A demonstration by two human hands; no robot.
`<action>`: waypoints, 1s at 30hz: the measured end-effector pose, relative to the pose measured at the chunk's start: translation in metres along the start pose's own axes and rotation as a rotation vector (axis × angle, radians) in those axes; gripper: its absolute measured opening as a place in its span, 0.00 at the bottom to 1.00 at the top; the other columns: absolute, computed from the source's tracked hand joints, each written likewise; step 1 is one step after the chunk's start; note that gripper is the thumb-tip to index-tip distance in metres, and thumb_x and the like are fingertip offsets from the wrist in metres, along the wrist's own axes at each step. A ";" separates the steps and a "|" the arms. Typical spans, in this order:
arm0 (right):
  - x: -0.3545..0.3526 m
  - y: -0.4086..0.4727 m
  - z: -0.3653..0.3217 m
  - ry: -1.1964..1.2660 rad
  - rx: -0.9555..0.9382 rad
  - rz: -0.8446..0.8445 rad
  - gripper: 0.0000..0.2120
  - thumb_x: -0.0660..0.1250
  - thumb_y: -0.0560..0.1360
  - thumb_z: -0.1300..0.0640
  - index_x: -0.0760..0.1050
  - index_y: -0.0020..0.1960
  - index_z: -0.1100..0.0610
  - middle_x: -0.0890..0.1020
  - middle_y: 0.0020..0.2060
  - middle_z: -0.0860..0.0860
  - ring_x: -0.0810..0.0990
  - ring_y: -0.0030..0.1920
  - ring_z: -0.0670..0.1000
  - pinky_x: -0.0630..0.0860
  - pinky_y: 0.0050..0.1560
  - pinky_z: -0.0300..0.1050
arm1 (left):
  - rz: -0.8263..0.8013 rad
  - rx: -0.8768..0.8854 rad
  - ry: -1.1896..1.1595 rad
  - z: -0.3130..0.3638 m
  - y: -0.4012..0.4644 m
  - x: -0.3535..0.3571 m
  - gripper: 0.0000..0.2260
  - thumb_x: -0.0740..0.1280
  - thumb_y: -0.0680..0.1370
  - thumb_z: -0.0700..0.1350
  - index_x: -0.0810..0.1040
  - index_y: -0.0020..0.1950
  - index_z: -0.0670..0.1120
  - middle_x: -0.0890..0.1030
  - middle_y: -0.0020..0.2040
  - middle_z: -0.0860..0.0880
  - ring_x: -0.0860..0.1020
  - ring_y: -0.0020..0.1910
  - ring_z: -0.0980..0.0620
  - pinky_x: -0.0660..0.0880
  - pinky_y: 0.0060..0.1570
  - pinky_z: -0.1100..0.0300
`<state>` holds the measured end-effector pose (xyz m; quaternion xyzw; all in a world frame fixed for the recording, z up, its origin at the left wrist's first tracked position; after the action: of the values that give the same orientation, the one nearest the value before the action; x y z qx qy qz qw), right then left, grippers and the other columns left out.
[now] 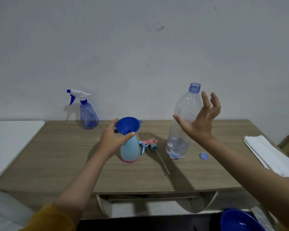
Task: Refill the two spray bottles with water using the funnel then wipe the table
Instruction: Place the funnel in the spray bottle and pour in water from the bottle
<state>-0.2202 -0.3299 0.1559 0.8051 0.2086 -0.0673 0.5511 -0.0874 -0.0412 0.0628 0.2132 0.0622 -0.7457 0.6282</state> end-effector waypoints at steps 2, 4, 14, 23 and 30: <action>-0.005 -0.002 -0.025 -0.015 -0.158 0.081 0.44 0.74 0.64 0.39 0.54 0.71 0.49 0.55 0.69 0.56 0.55 0.72 0.55 0.61 0.69 0.57 | -0.014 0.009 -0.001 0.001 -0.001 0.000 0.40 0.78 0.65 0.51 0.64 0.72 0.47 0.73 0.63 0.51 0.74 0.55 0.55 0.73 0.56 0.57; -0.002 -0.006 -0.057 0.019 -0.348 0.099 0.38 0.75 0.66 0.43 0.60 0.68 0.51 0.60 0.67 0.59 0.60 0.71 0.57 0.64 0.65 0.63 | -0.030 0.013 -0.004 0.000 -0.001 0.001 0.42 0.78 0.64 0.51 0.62 0.73 0.47 0.71 0.65 0.51 0.73 0.56 0.56 0.72 0.57 0.57; 0.113 -0.023 -0.137 0.281 -0.218 -0.715 0.38 0.73 0.69 0.52 0.60 0.74 0.55 0.70 0.65 0.53 0.69 0.64 0.55 0.72 0.62 0.54 | -0.096 -0.047 -0.015 -0.021 -0.009 0.010 0.37 0.78 0.64 0.52 0.65 0.69 0.51 0.72 0.65 0.53 0.73 0.61 0.52 0.71 0.52 0.57; 0.189 -0.042 -0.136 -0.047 -0.081 -1.251 0.44 0.75 0.67 0.44 0.55 0.75 0.45 0.68 0.66 0.53 0.64 0.66 0.56 0.69 0.63 0.54 | -0.114 -0.131 0.099 -0.047 -0.006 0.025 0.31 0.77 0.66 0.52 0.71 0.64 0.44 0.75 0.62 0.47 0.74 0.59 0.50 0.71 0.49 0.60; 0.197 -0.041 -0.134 -0.087 -0.059 -1.283 0.41 0.75 0.66 0.45 0.59 0.73 0.43 0.70 0.64 0.52 0.67 0.64 0.56 0.71 0.62 0.55 | -0.104 -0.170 0.107 -0.062 0.000 0.035 0.29 0.79 0.63 0.52 0.73 0.60 0.47 0.76 0.58 0.49 0.75 0.55 0.50 0.75 0.51 0.55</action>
<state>-0.0757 -0.1430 0.1055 0.5014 0.6279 -0.4103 0.4313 -0.0771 -0.0504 -0.0070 0.1952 0.1697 -0.7570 0.6000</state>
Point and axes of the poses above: each hand's wrist, its own y-axis towards the middle knuckle, its own x-axis out of the palm, z = x × y, the point moved 9 cm from there along y, towards the middle knuckle
